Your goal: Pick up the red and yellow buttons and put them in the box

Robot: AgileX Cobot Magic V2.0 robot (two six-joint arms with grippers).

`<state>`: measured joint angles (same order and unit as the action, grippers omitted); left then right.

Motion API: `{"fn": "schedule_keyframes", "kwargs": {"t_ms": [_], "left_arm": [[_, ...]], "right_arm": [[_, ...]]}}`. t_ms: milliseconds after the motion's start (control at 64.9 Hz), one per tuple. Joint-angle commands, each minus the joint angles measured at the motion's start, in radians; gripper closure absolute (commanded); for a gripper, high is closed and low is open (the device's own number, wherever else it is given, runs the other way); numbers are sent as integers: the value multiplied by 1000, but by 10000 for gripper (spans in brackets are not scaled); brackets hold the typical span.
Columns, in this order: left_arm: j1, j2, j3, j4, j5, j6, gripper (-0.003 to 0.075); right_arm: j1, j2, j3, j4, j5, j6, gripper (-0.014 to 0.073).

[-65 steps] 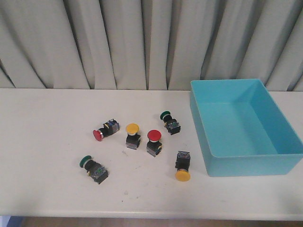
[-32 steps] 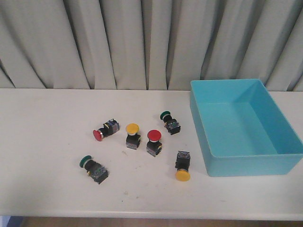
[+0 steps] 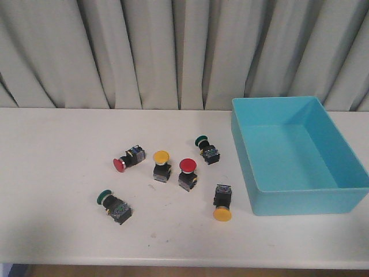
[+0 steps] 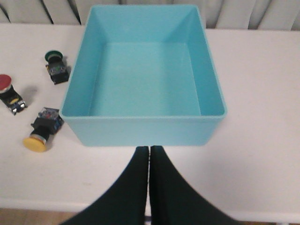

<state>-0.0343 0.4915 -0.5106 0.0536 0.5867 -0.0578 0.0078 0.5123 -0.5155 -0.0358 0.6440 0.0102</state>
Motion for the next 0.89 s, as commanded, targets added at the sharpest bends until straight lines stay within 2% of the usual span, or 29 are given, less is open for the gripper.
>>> {"fn": "schedule_keyframes", "kwargs": {"t_ms": [0,139,231,339,524,616,709,878], "left_arm": [[3,11,-17,-7,-61,-2,727],[3,11,-18,-7,-61,-7,722],[3,11,-18,-7,-64,-21,676],[3,11,-18,-7,-77,-21,542],[3,12,-18,-7,-80,-17,240],[3,24,-23,-7,-76,-10,148],[-14,56,-46,-8,-59,-10,120],[-133,164,-130,-10,-32,79,139]], "right_arm": [[-6,19,-29,-1,-35,-10,597],[-6,19,-29,-2,-33,-10,592],[-6,19,-29,-13,-31,-10,562],[-6,19,-29,-15,-30,-10,468],[-6,19,-29,-15,-22,-10,193],[-6,19,-29,-15,-20,-10,94],[-6,19,-29,-15,-20,-10,46],[-6,19,-29,-15,-19,-10,42]]}}
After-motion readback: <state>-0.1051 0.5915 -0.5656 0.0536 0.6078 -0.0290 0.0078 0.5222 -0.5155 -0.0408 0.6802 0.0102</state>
